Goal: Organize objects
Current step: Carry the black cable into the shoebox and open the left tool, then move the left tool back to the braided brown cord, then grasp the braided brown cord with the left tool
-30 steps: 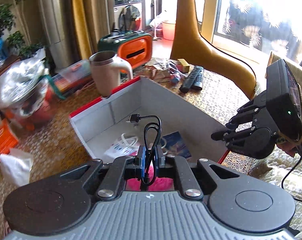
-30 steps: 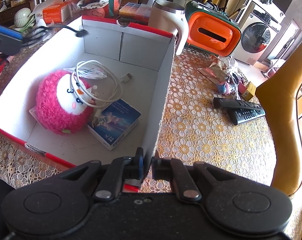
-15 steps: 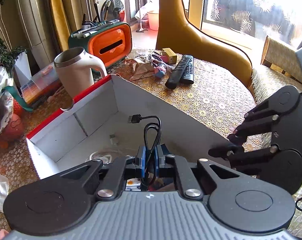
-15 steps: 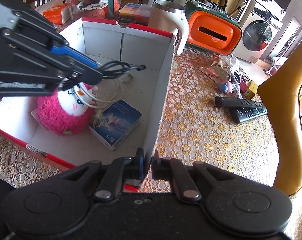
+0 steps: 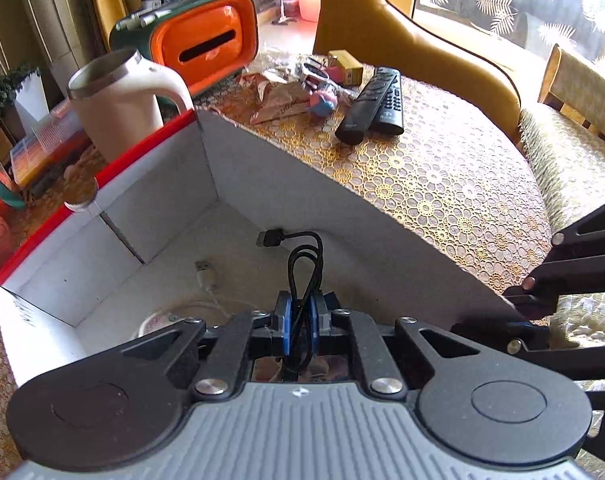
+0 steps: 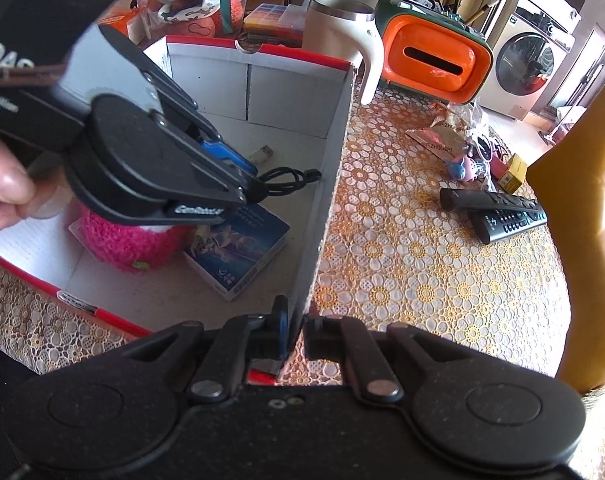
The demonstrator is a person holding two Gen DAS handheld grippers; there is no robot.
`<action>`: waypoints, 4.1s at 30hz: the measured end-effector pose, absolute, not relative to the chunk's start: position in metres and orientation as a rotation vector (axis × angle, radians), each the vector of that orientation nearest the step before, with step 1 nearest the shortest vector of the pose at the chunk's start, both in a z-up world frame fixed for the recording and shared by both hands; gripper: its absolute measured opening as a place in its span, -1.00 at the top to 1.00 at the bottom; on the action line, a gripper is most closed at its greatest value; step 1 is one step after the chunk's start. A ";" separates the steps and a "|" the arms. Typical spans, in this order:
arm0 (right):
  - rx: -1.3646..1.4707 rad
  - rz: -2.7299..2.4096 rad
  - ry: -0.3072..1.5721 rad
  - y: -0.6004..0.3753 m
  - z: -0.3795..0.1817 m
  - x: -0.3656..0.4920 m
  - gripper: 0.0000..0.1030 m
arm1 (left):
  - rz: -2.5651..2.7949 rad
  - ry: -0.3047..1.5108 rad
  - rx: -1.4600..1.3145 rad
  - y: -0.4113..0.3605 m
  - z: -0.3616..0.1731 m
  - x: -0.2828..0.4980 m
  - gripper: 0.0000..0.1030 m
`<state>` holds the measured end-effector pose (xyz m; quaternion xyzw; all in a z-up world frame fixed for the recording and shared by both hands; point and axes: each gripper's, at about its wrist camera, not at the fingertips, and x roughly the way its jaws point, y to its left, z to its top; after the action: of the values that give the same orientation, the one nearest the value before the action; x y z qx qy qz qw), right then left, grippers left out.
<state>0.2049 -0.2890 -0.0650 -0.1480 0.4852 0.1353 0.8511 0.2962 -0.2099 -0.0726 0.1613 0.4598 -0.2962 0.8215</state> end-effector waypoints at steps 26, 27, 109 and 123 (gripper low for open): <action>-0.301 0.209 1.040 -0.283 -0.066 0.205 0.89 | -0.643 0.970 0.226 -0.169 -0.051 0.281 -0.31; -0.298 0.206 1.040 -0.283 -0.066 0.205 0.89 | -0.647 0.960 0.225 -0.165 -0.047 0.277 -0.31; -0.333 0.168 1.037 -0.276 -0.064 0.199 0.85 | -0.018 1.103 0.002 0.196 -0.122 0.097 -0.01; -0.339 0.169 1.031 -0.275 -0.064 0.198 0.84 | -0.075 1.154 0.011 0.175 -0.111 0.101 0.85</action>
<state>0.1981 -0.2748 -0.0639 -0.1613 0.4898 0.0801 0.8530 0.1008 0.1749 -0.1110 0.0051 0.5454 -0.0354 0.8374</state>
